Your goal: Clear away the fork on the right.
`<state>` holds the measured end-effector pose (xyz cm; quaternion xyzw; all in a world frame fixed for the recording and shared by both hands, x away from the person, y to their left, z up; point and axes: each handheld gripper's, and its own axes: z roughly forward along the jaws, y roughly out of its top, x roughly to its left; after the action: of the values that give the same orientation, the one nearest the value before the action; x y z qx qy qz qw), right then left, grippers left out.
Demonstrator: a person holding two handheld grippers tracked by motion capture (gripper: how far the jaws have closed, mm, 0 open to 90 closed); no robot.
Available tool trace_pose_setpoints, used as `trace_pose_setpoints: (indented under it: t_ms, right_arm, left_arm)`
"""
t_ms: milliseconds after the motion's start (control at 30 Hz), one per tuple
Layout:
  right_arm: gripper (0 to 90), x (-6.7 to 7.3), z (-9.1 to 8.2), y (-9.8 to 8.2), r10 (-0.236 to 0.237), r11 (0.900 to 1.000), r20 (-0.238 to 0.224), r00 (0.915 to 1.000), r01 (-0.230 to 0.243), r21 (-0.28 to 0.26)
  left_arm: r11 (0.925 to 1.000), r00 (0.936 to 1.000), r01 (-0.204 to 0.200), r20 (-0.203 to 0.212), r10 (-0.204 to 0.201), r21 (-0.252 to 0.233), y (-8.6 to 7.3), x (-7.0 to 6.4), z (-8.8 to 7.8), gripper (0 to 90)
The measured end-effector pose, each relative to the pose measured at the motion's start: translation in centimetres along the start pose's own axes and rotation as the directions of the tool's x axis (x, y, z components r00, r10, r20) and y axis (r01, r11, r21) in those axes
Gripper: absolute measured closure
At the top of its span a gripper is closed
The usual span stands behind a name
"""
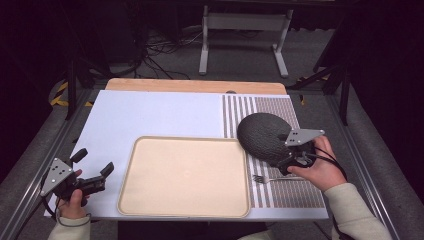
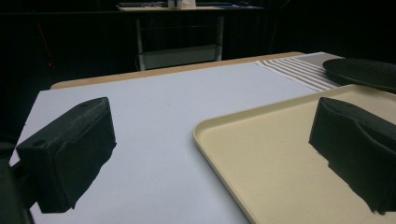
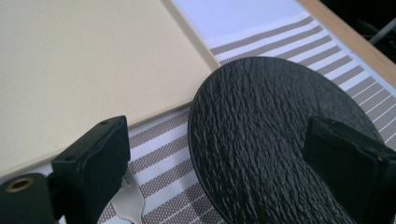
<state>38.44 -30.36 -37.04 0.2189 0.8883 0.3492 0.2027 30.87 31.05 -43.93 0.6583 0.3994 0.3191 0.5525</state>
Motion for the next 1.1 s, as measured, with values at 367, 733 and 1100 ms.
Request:
trace_pose_setpoints:
  t_ms: [367, 733, 1100]
  right_arm:
    - [7.6, 0.3, 1.3, 0.4, -0.073, 0.987, -0.051, 0.996, 0.08, 0.137]
    - [7.6, 0.6, 2.8, 0.1, -0.114, 0.959, -0.108, 0.9875, 0.138, 0.247]
    - [8.9, 1.3, 4.1, -0.1, -0.145, 0.904, -0.193, 0.9705, 0.209, 0.372]
  left_arm:
    - [1.0, 1.0, 0.004, -0.002, -0.004, 0.0, 0.0, 0.0, 0.0, 0.9]
    - [0.9999, 0.9999, 0.01, -0.005, -0.01, 0.0, -0.1, 0.2, 0.0, 0.9]
    - [0.9999, 0.9999, 0.011, -0.004, -0.011, 0.002, -0.1, 0.2, 0.0, 0.9]
